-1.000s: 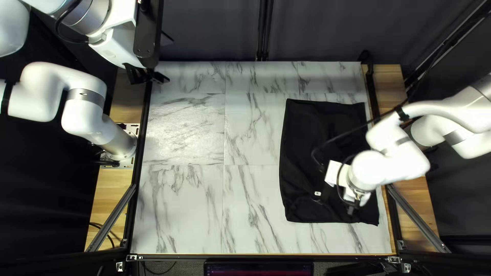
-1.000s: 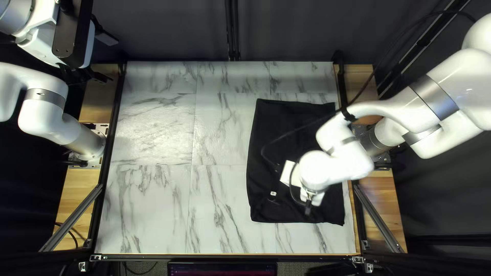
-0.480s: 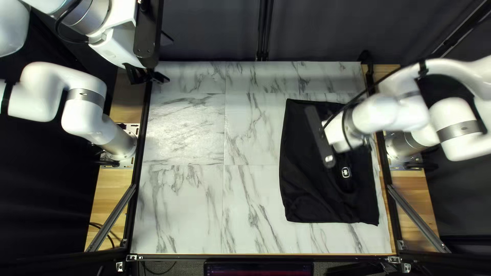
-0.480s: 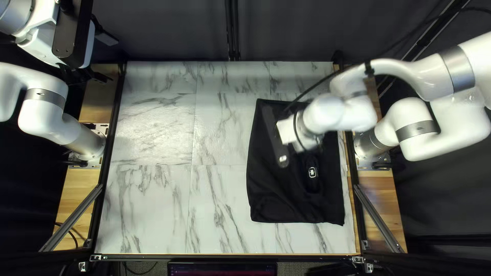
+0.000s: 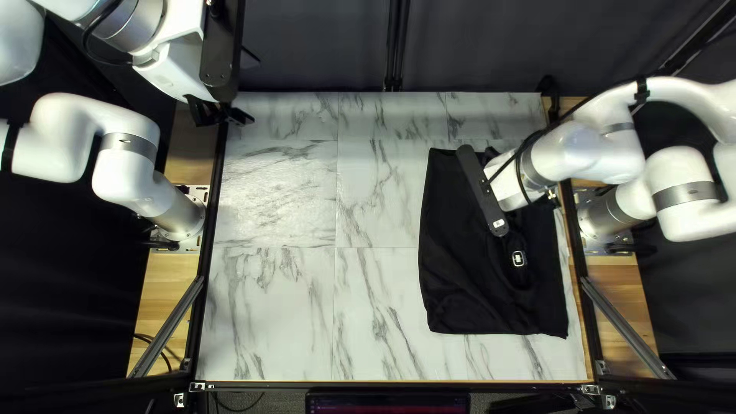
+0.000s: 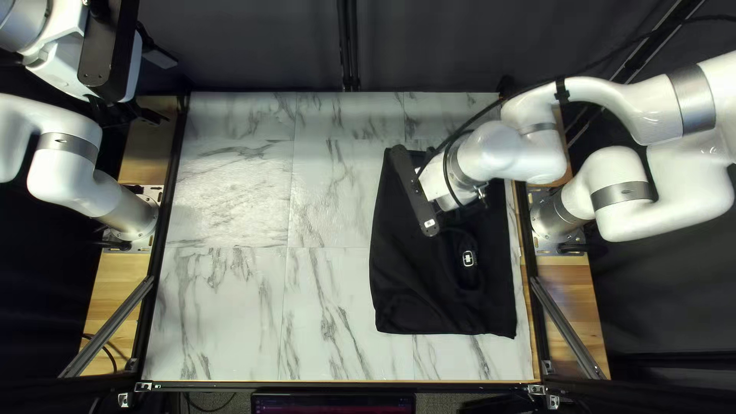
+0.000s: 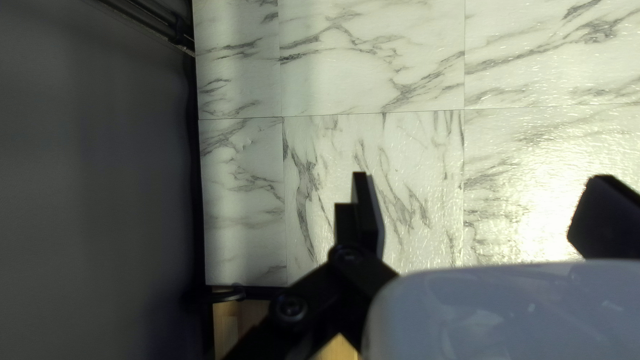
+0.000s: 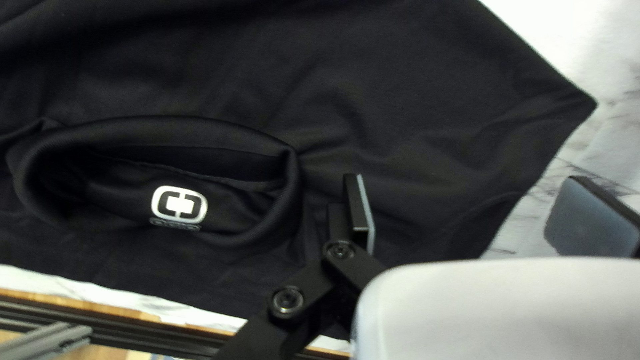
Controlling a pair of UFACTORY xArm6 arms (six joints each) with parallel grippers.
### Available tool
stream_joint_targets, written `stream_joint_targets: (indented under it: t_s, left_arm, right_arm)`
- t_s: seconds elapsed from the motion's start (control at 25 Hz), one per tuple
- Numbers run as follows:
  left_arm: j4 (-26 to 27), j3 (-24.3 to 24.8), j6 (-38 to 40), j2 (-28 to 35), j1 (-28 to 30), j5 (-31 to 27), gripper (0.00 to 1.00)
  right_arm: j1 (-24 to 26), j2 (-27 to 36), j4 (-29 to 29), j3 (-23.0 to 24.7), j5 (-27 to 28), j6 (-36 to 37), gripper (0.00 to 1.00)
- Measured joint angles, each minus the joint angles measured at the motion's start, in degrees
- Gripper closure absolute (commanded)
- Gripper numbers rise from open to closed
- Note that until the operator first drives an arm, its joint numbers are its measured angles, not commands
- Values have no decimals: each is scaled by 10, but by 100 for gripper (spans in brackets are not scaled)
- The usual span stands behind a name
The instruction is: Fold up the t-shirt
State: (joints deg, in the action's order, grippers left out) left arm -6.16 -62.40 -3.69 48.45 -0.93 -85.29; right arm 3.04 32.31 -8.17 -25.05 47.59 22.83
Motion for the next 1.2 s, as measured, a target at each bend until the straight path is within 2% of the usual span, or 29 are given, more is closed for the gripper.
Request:
stream_joint_targets:
  t_s: [0.16,0.32,0.44,0.52,0.8,1.0,1.2]
  left_arm:
    - [0,0,0,0,0,0,0]
    - [0,0,0,0,0,0,0]
    - [0,0,0,0,0,0,0]
    - [0,0,0,0,0,0,0]
    - [0,0,0,0,0,0,0]
    - [0,0,0,0,0,0,0]
    - [0,0,0,0,0,0,0]
  right_arm:
    - [98,-90,14,-51,-19,84,0]
    - [144,-193,30,-115,-23,109,0]
    - [156,-261,42,-171,-8,107,0]
    - [158,-283,45,-194,6,102,0]
    - [159,-299,46,-206,10,112,0]
    - [169,-375,50,-262,24,153,0]
    - [180,-399,56,-291,66,135,0]
